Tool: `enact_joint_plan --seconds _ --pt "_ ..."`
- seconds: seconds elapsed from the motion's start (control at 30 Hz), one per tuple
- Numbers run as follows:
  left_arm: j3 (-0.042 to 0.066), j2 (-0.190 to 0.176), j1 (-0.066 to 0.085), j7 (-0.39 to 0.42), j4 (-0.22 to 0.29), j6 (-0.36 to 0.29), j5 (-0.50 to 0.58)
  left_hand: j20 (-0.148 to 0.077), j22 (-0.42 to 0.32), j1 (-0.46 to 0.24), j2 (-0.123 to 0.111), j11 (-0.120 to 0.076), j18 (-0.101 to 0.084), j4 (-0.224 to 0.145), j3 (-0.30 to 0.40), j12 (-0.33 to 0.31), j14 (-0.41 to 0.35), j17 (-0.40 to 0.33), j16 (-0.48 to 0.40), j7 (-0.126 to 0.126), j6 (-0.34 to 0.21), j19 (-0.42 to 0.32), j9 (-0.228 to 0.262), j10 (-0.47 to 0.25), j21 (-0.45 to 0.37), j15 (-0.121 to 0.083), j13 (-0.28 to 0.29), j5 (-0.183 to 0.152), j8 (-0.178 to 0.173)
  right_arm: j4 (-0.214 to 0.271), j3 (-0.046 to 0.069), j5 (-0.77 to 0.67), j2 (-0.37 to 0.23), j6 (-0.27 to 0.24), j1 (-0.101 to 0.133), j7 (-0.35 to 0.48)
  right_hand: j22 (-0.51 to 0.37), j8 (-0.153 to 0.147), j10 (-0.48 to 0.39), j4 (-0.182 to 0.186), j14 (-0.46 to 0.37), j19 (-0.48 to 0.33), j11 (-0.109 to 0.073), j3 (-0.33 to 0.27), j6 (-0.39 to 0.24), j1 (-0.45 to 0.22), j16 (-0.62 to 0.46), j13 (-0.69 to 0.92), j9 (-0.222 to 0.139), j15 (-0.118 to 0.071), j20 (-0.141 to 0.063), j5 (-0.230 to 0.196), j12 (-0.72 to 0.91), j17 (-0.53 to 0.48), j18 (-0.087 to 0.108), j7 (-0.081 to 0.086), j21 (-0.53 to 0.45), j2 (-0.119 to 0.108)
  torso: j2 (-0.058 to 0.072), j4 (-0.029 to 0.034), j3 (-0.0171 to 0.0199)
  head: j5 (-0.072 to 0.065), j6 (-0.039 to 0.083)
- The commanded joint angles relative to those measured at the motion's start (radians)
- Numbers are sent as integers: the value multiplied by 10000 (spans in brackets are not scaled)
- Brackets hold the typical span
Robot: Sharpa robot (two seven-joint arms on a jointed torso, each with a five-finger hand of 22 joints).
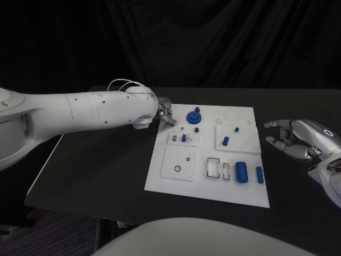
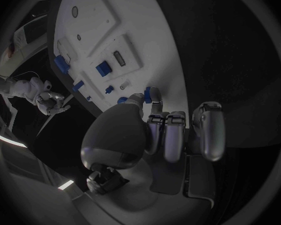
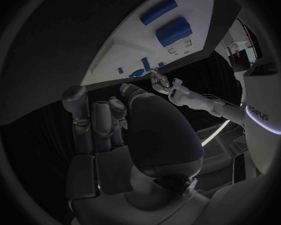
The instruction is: Assemble the parts on the task board
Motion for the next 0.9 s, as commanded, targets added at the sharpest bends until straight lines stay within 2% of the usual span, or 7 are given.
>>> enact_joint_plan --seconds 0.03,0.17,0.33,0.4,0.57,0.8,0.9 --pt "8 -82 -20 -6 174 -137 7 -16 1915 344 -55 -89 90 -99 379 36 1056 2634 -50 -46 -19 -98 58 1048 -102 -83 2630 160 -98 -6 6 -30 -10 53 -20 -89 958 -67 -95 -1 -35 50 7 52 78 85 -37 -8 -16 0 -9 58 -35 -15 168 -24 -57 -24 -2 -1 2 -4 2" --pt "8 -196 -20 -27 340 -342 7 -42 1904 727 -311 -103 96 -242 1354 36 1056 2634 -50 -43 -3 -114 169 1048 -147 -109 2630 134 -222 -22 6 -30 -6 68 -20 -96 954 -69 -110 -2 -46 39 8 62 80 86 -47 -21 -20 1 -9 71 -44 -31 171 -23 -78 -21 -2 -1 2 -28 2" --pt "8 -321 -20 17 500 -697 7 -31 1889 434 -989 -46 105 -384 3722 36 1056 2634 -50 -7 210 -128 523 1048 -217 -130 2630 -118 -308 -41 6 -30 -4 79 -20 -99 949 -69 -199 0 -61 29 9 77 85 86 -60 -100 -26 2 -8 86 -99 -50 174 -22 -98 -17 -3 -1 2 -29 2" --pt "8 -402 -20 26 593 -845 8 -28 1888 198 -1228 -76 106 -532 4262 36 1056 2634 -50 1 252 -125 639 1048 -227 -103 2630 -140 -328 -43 6 -29 -9 83 -20 -102 945 -70 -254 0 -69 21 10 87 88 85 -67 -149 -29 3 -7 94 -135 -60 177 -22 -114 -16 -3 -1 0 -38 2" --pt "8 -629 -19 -38 888 -1119 126 -29 1877 -41 -1417 -82 115 -687 4647 36 1056 2634 -50 -4 288 -141 725 1048 -264 -96 2630 -155 -364 -41 6 -29 -32 87 -20 -108 944 -70 -261 0 -71 18 10 89 90 85 -68 -155 -30 4 -7 96 -140 -61 178 -22 -118 -17 -3 -1 -2 -50 2" --pt "8 -971 -16 -112 1410 -1428 1243 -35 1846 -210 -1594 -88 139 -853 4832 36 1056 2634 -50 -6 298 -194 765 1048 -355 -94 2630 -149 -419 -48 6 -29 -44 93 -20 -122 942 -70 -277 1 -74 13 11 95 92 84 -70 -169 -33 5 -7 100 -151 -64 179 -22 -128 -17 -10 -2 1 -60 2" --pt "8 -1115 -15 -177 1671 -1373 1363 -31 1845 -433 -1617 -82 139 -848 4867 36 1056 2634 -50 0 347 -192 781 1048 -361 -89 2630 -367 -462 -43 6 -29 -46 82 -20 -126 942 -66 -303 1 -72 11 11 109 108 83 -67 -191 -37 6 -6 109 -170 -56 179 -23 -131 -18 -9 -1 2 -88 2"
